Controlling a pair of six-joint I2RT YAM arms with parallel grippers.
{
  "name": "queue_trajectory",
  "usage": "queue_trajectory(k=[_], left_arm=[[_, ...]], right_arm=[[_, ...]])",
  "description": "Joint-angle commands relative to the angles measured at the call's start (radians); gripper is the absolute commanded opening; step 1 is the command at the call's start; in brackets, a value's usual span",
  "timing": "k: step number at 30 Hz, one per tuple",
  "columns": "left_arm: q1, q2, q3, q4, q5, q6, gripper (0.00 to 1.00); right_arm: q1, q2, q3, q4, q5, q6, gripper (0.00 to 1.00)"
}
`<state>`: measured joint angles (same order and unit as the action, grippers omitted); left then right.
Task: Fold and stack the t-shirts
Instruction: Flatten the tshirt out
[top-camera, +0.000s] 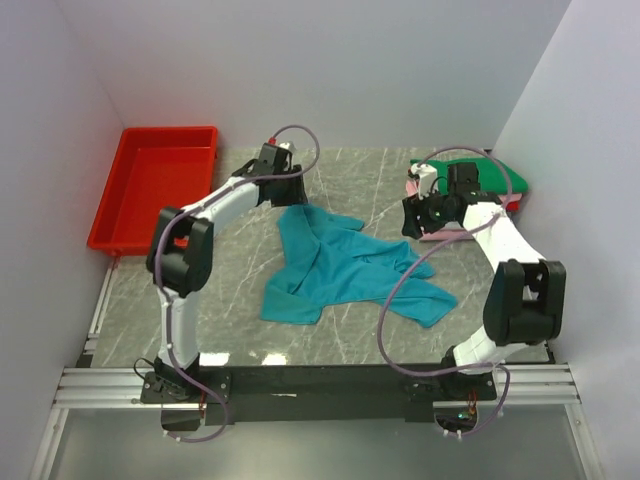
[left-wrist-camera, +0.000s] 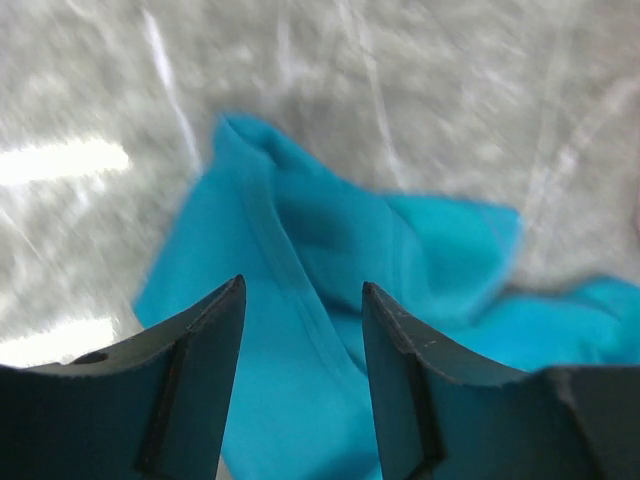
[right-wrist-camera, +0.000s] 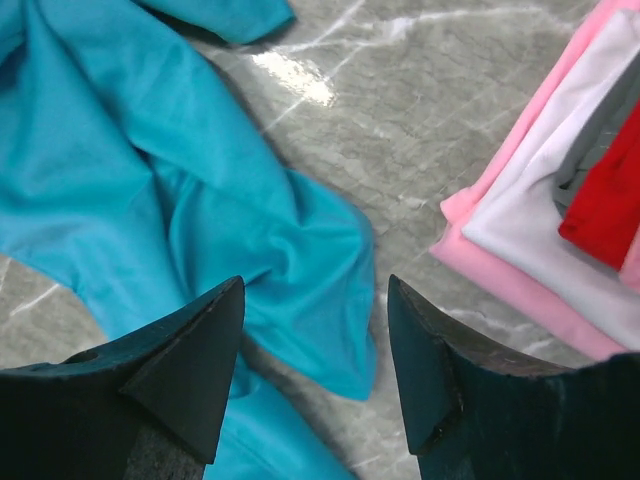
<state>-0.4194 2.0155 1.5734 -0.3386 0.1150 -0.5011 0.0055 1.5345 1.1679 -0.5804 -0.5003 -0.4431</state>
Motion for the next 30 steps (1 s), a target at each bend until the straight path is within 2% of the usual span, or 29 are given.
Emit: queue_trajectory(k=[1, 5, 11, 16, 19, 20, 22, 23, 30], left_arm=[[0.001, 0.092, 0.152, -0.114, -0.100, 0.062, 0.54], [0.001, 0.161, 0.246, -0.140, -0.159, 0.094, 0.51], [-0.004, 0.253, 0.364, -0.206, -0.161, 0.119, 0.49], [-0.007, 0.293, 0.395, -0.221, -0.147, 0.134, 0.45], [-0.005, 0.290, 0.392, -0.215, -0.133, 0.147, 0.27], [-0.007, 0.285, 0.383, -0.211, -0.130, 0.148, 0.16], [-0.005, 0.261, 0.369, -0.194, -0.123, 0.151, 0.09], [-0.007, 0.249, 0.350, -0.186, -0.123, 0.153, 0.01], [0.013, 0.106, 0.237, -0.137, -0.123, 0.144, 0.00]], right_arm=[[-0.001, 0.059, 0.056, 0.022, -0.007, 0.018, 0.65], [0.001, 0.102, 0.078, 0.027, 0.003, 0.018, 0.65], [-0.001, 0.176, 0.137, 0.036, 0.052, 0.050, 0.65], [-0.001, 0.260, 0.202, -0.005, 0.100, 0.067, 0.63], [0.001, 0.288, 0.205, -0.018, 0.115, 0.061, 0.62], [-0.001, 0.294, 0.205, -0.030, 0.115, 0.052, 0.61], [0.001, 0.315, 0.211, -0.050, 0.108, 0.044, 0.57], [0.004, 0.322, 0.213, -0.079, 0.100, 0.026, 0.56], [0.047, 0.334, 0.176, -0.140, 0.068, -0.037, 0.54]])
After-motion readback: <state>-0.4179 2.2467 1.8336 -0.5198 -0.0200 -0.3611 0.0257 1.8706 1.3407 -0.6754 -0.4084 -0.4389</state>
